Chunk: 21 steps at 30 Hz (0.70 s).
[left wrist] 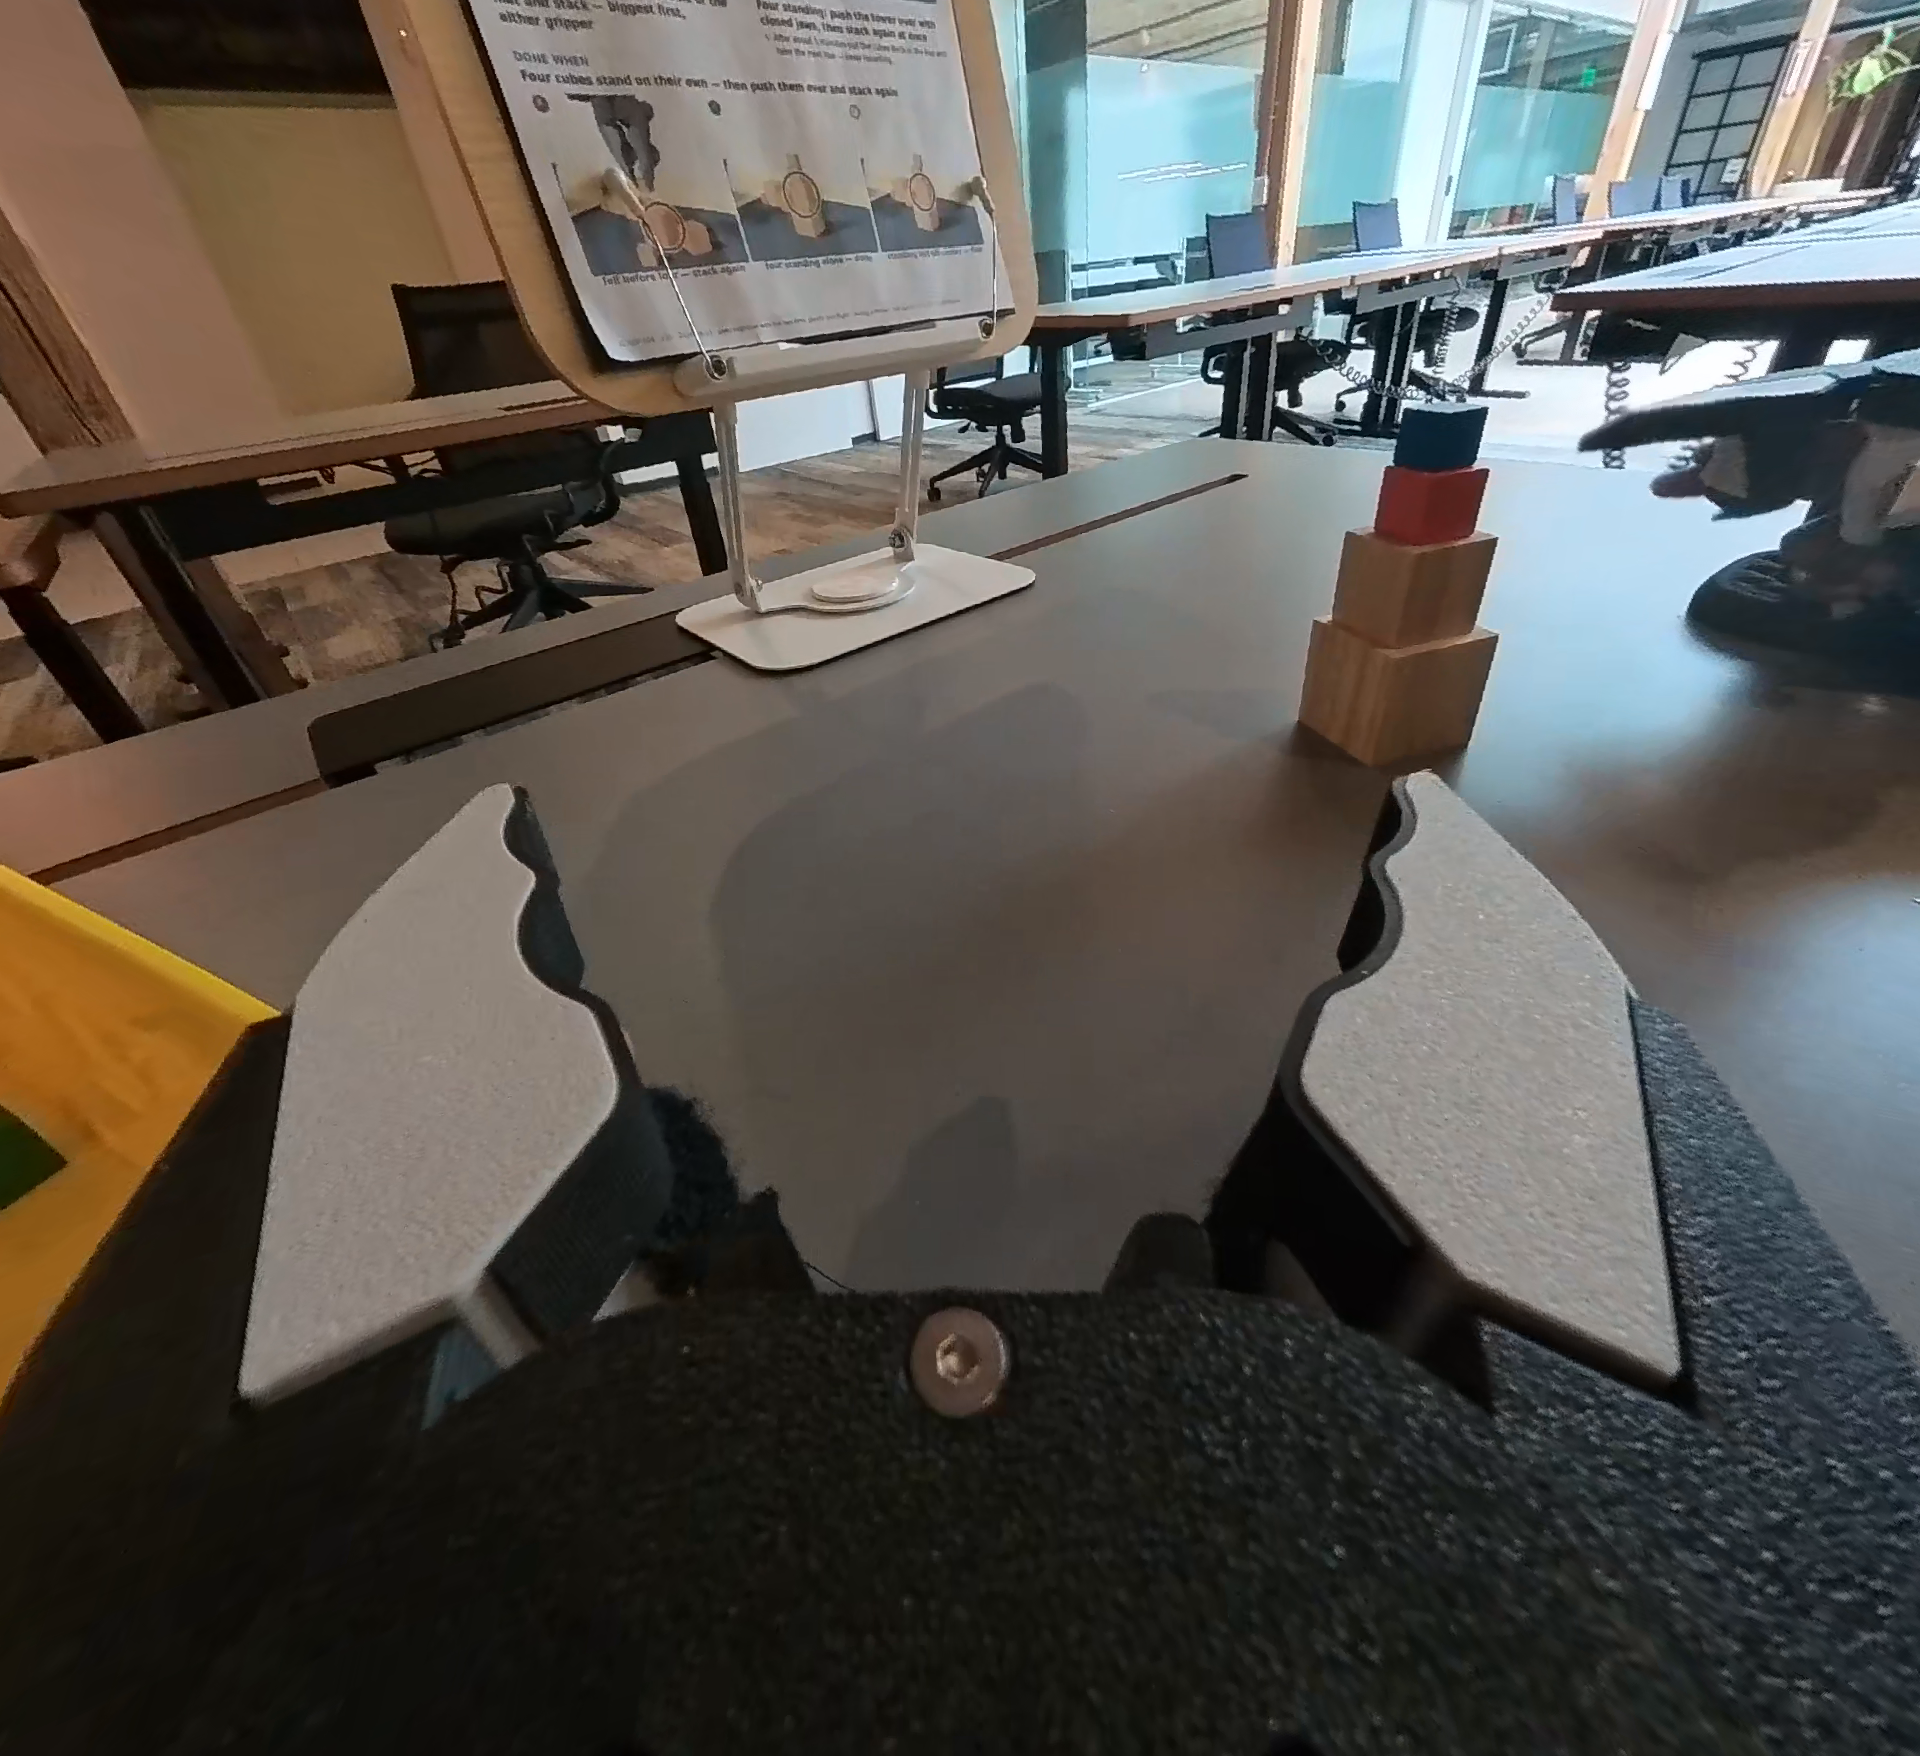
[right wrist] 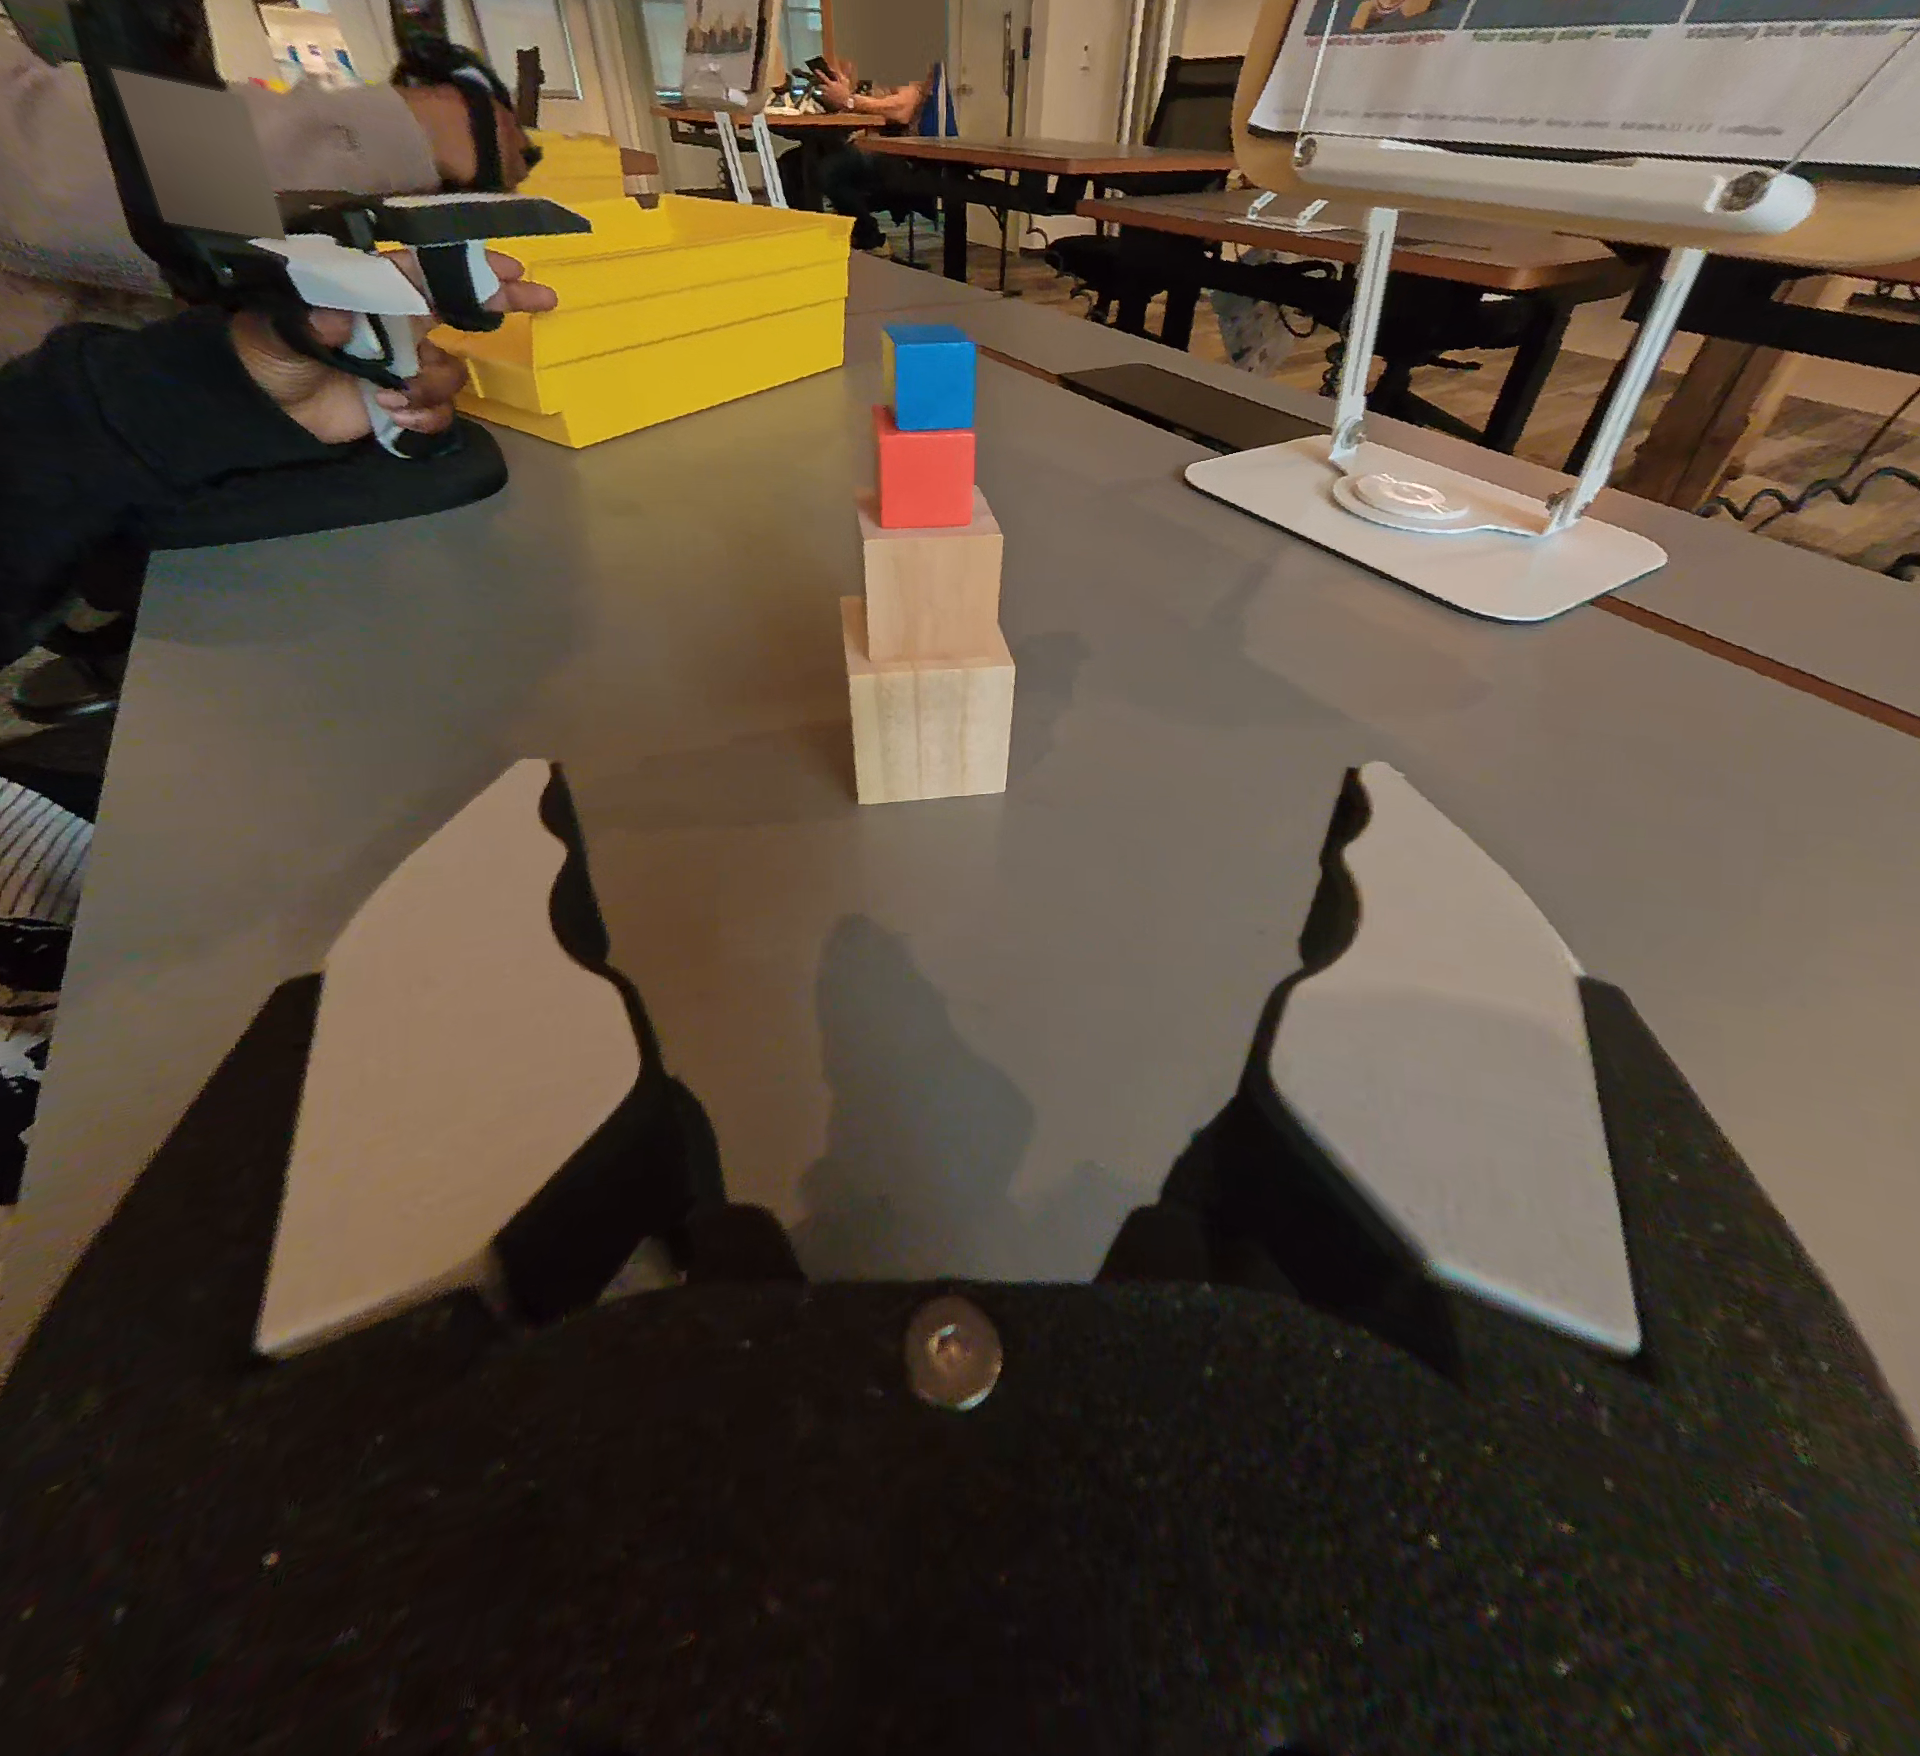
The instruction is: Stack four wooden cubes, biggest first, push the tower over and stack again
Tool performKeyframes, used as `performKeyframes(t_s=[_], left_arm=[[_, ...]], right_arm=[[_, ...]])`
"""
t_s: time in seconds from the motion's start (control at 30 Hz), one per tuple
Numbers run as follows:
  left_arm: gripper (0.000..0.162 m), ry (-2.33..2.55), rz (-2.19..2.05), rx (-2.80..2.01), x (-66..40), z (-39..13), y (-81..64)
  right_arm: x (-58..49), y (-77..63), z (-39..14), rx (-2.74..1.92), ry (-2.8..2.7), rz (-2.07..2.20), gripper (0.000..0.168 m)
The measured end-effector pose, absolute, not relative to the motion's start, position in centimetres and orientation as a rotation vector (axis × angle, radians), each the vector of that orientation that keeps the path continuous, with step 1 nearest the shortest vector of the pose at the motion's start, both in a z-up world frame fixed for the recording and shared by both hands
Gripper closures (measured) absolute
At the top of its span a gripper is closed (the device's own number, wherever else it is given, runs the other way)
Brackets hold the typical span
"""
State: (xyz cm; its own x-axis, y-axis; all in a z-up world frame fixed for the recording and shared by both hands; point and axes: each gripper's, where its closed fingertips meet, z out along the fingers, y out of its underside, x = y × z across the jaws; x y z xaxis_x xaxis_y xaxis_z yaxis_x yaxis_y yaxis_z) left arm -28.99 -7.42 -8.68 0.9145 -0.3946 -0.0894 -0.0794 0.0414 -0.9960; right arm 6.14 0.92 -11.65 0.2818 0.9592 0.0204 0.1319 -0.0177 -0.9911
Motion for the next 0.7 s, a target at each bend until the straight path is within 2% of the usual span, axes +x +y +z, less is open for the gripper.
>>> performKeyframes(t_s=[0.07, 0.1, 0.7], left_arm=[[0.018, 0.394, -0.252, -1.522, -28.89, -8.78, -7.41], [0.018, 0.398, -0.252, -1.523, -28.82, -8.85, -7.4], [0.023, 0.411, -0.212, -1.523, -28.68, -8.97, -7.35]], right_arm=[[6.2, 1.38, -11.74, -1.446, -1.065, 0.896, 0.023], [6.24, 1.52, -11.77, -1.452, -1.057, 0.887, 0.021], [6.38, 1.98, -11.68, -1.454, -1.028, 0.842, 0.021]])
